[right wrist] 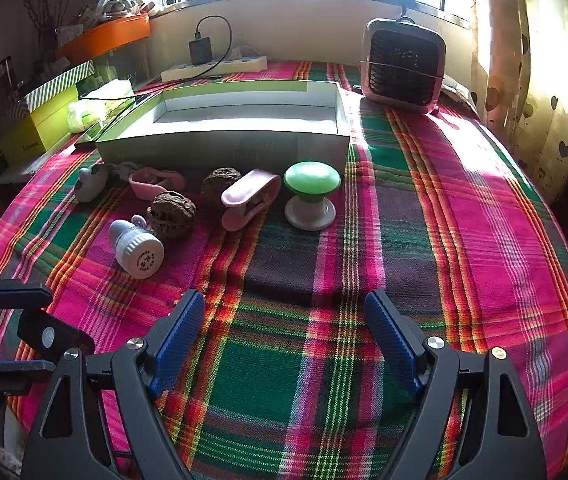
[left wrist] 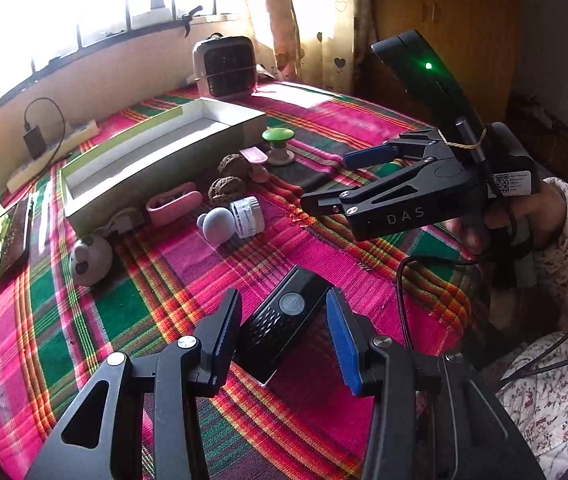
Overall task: Organize objects
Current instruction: 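Lift the black remote with the left gripper while the right gripper reaches the white cylinder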
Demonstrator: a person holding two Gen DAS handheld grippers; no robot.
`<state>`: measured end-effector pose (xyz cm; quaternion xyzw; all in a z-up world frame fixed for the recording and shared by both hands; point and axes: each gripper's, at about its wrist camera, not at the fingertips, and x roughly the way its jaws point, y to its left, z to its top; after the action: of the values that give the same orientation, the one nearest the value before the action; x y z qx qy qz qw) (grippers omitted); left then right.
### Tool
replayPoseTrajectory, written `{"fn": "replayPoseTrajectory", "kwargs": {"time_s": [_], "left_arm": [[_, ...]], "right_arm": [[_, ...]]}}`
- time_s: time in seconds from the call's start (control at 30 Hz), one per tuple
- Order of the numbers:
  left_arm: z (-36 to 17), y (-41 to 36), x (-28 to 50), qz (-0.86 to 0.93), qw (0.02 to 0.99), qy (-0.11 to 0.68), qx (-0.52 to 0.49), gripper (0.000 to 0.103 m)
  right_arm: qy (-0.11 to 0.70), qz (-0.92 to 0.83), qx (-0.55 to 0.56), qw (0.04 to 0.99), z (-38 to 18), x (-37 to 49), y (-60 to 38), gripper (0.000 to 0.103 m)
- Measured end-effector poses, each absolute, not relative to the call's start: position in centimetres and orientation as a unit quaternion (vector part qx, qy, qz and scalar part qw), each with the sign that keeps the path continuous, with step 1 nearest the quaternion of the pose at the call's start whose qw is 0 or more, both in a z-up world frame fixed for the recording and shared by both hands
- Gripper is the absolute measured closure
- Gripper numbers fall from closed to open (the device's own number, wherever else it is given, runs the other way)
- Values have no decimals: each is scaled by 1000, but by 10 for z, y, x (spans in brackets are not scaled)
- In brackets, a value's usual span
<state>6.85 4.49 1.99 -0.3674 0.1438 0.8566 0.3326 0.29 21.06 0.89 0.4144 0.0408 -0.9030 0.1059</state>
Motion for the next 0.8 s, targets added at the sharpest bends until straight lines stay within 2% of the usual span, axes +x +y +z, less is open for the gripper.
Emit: {"fn": "replayPoseTrajectory", "kwargs": {"time_s": [0.37,0.6,0.8], "left_arm": [[13,46,62,857,317,138,-382,62],[12,38,51,867,283,117,-393,78],[11,26,40,879,250,91,-396,78]], "right_arm": [[43,-902,416,105,9,2,211,20],[35,-901,420,106,11,1,210,21],[35,-904,405,129,18,3,201,21]]}}
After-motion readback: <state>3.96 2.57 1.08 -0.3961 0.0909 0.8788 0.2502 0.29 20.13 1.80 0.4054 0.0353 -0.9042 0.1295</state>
